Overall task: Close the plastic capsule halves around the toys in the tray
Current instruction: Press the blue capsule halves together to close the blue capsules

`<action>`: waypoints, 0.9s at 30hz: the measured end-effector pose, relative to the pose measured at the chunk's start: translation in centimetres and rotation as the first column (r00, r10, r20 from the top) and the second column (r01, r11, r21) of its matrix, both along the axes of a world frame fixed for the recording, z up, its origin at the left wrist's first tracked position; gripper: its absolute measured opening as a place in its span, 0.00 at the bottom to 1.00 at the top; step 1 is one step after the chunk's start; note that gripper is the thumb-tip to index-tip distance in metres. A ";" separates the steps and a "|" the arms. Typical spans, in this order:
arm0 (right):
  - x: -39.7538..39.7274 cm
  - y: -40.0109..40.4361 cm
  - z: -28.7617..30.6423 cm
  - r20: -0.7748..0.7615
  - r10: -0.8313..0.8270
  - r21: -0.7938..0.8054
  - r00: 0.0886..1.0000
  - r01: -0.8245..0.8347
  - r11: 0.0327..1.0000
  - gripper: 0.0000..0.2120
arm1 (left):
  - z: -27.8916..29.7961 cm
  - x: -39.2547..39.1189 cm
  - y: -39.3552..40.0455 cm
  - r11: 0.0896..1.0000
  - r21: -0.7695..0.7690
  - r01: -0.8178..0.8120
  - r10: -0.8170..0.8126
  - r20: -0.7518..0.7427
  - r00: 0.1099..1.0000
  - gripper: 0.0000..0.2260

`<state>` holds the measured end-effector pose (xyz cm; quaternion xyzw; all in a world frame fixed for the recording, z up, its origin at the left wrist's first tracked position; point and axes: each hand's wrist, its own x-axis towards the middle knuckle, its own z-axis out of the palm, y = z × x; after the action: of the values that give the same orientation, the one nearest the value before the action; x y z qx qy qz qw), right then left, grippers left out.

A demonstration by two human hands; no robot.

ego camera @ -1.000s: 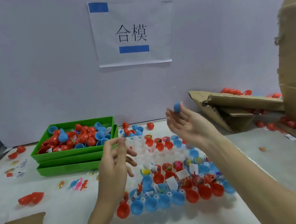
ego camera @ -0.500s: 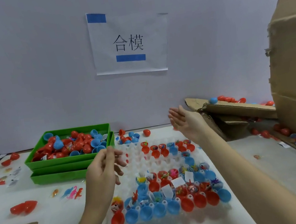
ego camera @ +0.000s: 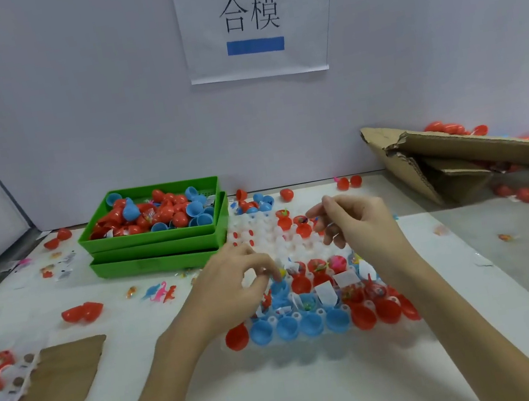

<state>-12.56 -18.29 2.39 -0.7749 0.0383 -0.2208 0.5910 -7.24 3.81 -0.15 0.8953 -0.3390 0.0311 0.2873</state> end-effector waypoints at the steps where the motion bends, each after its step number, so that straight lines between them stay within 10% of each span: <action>1: 0.1 0.1 -0.1 -0.002 -0.004 -0.014 1.000 0.004 1.000 0.15 | -0.1 -0.1 -0.1 0.999 0.035 0.004 -0.004 0.004 1.000 0.12; 27: 0.6 0.2 -0.8 -0.072 -0.069 -0.222 0.995 0.052 0.974 0.13 | 0.4 -0.6 -1.0 0.974 -0.224 -0.011 0.016 0.019 1.000 0.10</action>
<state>-11.95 -18.07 1.56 -0.8421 0.0605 -0.2109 0.4927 -7.79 2.77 0.20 0.8591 -0.3303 0.0805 0.3826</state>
